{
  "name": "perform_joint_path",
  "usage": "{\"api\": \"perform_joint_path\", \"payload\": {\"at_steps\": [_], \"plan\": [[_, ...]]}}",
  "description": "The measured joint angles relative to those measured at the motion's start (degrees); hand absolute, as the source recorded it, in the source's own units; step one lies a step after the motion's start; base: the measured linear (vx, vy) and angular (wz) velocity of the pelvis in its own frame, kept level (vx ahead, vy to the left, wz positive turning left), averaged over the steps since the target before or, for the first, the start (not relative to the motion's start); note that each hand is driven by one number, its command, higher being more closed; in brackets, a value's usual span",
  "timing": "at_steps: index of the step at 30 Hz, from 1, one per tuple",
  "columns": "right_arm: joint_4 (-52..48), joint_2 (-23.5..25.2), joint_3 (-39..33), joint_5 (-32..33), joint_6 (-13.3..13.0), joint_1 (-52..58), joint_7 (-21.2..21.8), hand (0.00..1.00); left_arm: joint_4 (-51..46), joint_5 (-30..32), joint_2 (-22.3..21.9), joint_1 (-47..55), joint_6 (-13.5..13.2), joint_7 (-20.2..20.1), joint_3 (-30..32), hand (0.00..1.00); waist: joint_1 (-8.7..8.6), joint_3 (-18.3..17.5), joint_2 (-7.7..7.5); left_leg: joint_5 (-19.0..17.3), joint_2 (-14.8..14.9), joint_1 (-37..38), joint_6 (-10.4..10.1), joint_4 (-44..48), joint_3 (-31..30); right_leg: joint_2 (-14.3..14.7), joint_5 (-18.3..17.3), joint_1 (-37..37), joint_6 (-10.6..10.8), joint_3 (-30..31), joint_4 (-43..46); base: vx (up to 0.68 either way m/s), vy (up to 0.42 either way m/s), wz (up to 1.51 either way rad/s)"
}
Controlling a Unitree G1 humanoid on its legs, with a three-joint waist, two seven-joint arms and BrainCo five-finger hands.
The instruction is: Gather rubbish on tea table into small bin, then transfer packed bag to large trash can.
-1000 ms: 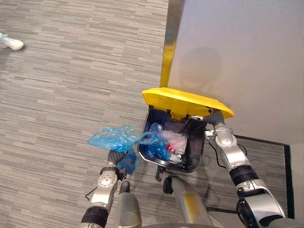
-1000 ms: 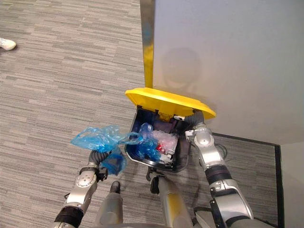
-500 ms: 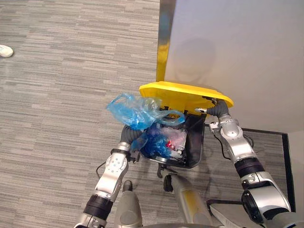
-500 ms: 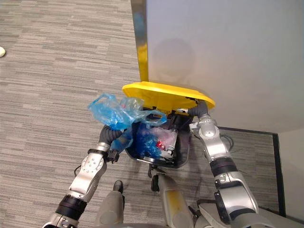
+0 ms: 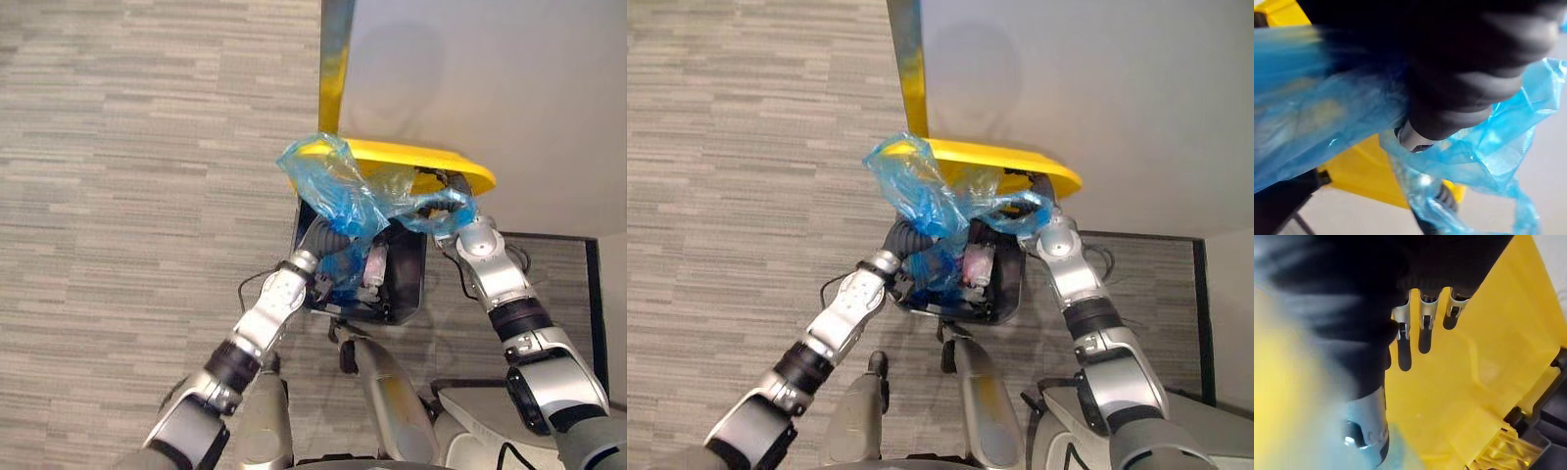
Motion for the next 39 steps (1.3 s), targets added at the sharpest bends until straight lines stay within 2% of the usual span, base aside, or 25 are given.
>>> {"api": "perform_joint_path", "payload": {"at_steps": [4, 11, 12, 18, 19, 25, 34, 39], "plan": [[-3.99, 0.07, 1.51, -0.02, 0.36, -0.08, -0.05, 0.00, 5.18, 2.09, -0.48, -2.30, 1.30, 0.10, -1.82, 1.00, 0.11, 0.74, -0.02, -0.22, -0.01, -1.76, 0.11, 0.75, 0.81, -0.04, 0.01, -1.97, -0.02, 0.46, 0.62, -0.02, -0.014, -0.06], [-9.55, 1.87, 3.78, -0.08, 0.52, -2.20, -0.16, 0.00, 16.53, 4.92, -4.36, -7.30, 2.88, 0.03, -2.00, 1.00, 0.64, 1.06, -0.07, -1.68, 1.06, -5.87, -0.04, 4.26, 3.60, 0.44, 0.02, -6.27, -0.06, 1.73, 2.42, -0.01, -0.013, -0.12], [-10.76, 2.44, 3.85, -0.08, 0.59, -2.19, -0.18, 0.00, 17.52, 5.06, -4.89, -7.41, 2.93, -0.02, -1.87, 0.00, 0.58, 1.06, -0.07, -1.88, 1.20, -6.07, 0.12, 4.59, 3.85, 0.53, 0.03, -6.46, -0.08, 1.82, 2.49, 0.02, -0.002, -0.12], [-13.77, 4.05, 6.07, -0.98, 0.57, -2.48, -1.23, 0.00, 23.53, 8.43, -7.50, -7.86, 4.03, 0.23, 2.31, 0.00, 0.08, 1.06, -0.07, -2.16, 1.24, -7.78, 0.38, 4.99, 4.46, 0.53, 0.21, -8.20, -0.24, 2.11, 2.45, 0.01, 0.004, -0.03], [-14.00, 5.46, 6.15, -1.26, 0.58, -2.55, -1.29, 0.00, 24.74, 10.81, -7.79, -7.80, 5.29, 1.20, 4.56, 0.00, 0.13, 1.06, -0.07, -2.18, 1.40, -8.02, 0.39, 4.98, 5.34, 0.59, 0.52, -8.59, -0.76, 2.38, 2.41, 0.04, 0.010, -0.09], [-15.76, 5.89, 7.88, -3.30, 0.58, -3.11, -1.32, 0.00, 25.44, 17.12, -8.72, -7.12, 6.73, 2.37, 7.68, 0.00, 0.68, 1.06, -0.07, -2.23, 1.73, -7.87, 0.49, 4.95, 7.38, 0.51, 0.93, -8.91, -1.38, 3.03, 2.78, 0.04, 0.019, -0.05], [-15.70, 5.83, 7.83, -3.99, 0.58, -3.42, -1.25, 0.00, 25.45, 18.29, -10.13, -6.35, 6.74, 2.52, 9.24, 0.00, 1.11, 1.02, -0.04, -2.17, 0.81, -6.90, 0.52, 4.29, 7.41, -0.54, 0.89, -8.66, -1.34, 3.19, 3.73, 0.00, 0.005, 0.02], [-15.54, 5.84, 7.15, -4.61, 0.51, -0.28, -1.15, 0.00, 25.33, 18.04, -9.99, -4.57, 6.73, 2.53, 9.30, 0.00, 1.28, 0.90, -0.05, -1.99, 0.77, -4.33, 0.50, 3.09, 7.05, -0.76, 0.77, -6.02, -1.25, 2.78, 3.21, 0.00, 0.001, 0.06]]}}
